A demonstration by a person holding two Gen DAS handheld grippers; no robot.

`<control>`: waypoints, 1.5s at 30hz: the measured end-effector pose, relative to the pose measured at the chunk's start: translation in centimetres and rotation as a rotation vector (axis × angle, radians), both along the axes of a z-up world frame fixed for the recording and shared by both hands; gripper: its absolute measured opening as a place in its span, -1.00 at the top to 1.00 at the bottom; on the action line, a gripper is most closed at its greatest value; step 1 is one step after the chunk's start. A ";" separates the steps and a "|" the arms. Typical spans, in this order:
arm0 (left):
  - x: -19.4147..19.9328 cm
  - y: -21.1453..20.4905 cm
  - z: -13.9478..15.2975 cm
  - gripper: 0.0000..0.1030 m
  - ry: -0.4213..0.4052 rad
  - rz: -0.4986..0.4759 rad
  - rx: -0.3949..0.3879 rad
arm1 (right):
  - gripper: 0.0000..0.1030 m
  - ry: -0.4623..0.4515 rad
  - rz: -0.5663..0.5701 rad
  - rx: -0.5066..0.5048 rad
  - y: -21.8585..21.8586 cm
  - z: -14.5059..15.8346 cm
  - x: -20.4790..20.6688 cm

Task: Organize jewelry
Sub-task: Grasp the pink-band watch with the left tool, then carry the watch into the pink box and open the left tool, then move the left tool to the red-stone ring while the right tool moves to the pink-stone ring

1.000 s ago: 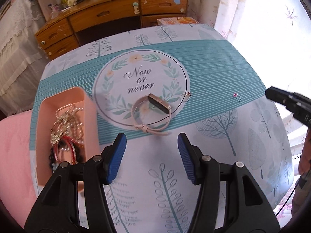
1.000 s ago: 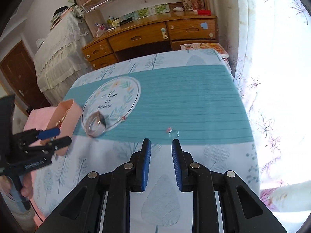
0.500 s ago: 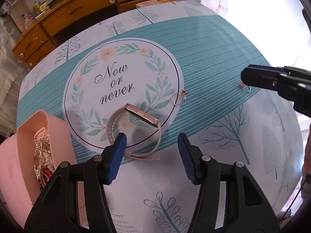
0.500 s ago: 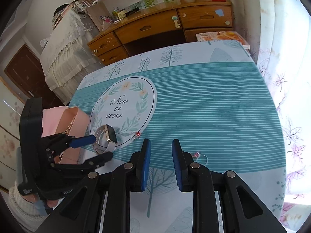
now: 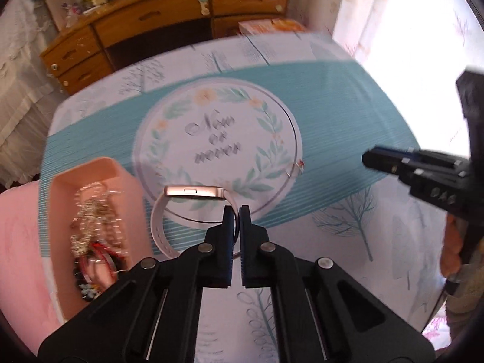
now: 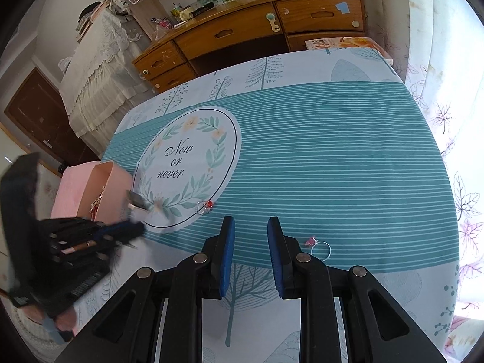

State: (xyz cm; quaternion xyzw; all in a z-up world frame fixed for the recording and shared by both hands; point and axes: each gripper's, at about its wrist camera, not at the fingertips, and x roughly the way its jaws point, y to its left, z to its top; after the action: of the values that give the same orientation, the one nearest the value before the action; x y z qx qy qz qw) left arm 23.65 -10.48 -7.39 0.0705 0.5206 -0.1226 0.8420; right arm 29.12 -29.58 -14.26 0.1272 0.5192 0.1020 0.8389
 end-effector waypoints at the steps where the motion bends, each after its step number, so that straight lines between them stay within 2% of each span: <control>1: -0.2 0.8 0.9 0.98 -0.011 0.016 -0.010 | 0.57 0.001 -0.002 -0.002 -0.1 -0.1 -0.1; 4: -0.7 3.9 3.3 0.98 -0.035 0.066 -0.024 | 0.57 0.002 -0.011 -0.001 -0.5 -0.2 -0.3; 8: -0.9 9.1 4.8 0.98 -0.020 0.159 -0.037 | 0.57 0.001 -0.022 0.008 -0.9 -0.2 -0.8; 12: -1.5 13.3 4.4 0.98 0.031 0.239 -0.039 | 0.57 -0.002 -0.029 0.017 -1.2 0.0 -1.6; 18: -1.9 16.4 1.7 0.88 0.092 0.300 -0.031 | 0.57 0.009 -0.026 0.012 -1.2 -0.3 -2.8; 22: -1.9 16.4 -0.1 0.79 0.132 0.308 -0.004 | 0.57 0.014 -0.026 0.014 -0.9 -0.2 -3.5; 26: -2.0 15.5 -0.4 0.72 0.139 0.295 -0.002 | 0.57 0.001 -0.022 0.007 -0.8 0.6 -4.3; 28: -2.1 14.9 0.1 0.61 0.128 0.287 0.001 | 0.57 -0.007 -0.023 0.008 -0.9 1.1 -4.6; 30: -2.2 14.1 0.9 0.36 0.107 0.272 0.005 | 0.57 -0.013 -0.028 0.006 -1.2 1.6 -4.9; 32: -2.5 13.2 1.8 0.23 0.081 0.255 0.006 | 0.57 -0.019 -0.030 0.010 -1.6 2.0 -5.2; 38: -2.4 9.6 3.9 0.20 0.055 0.181 -0.025 | 0.57 -0.020 -0.038 0.049 -2.7 3.1 -5.7; 45: -0.4 4.6 3.8 0.20 0.073 0.112 -0.067 | 0.57 -0.043 -0.049 0.097 -4.2 4.7 -5.3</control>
State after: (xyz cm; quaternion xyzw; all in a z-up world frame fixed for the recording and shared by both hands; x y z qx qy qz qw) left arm 23.25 -5.93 -3.61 0.0083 0.5497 -0.0953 0.8298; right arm 23.85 -33.83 -9.59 0.1784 0.4922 0.1090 0.8450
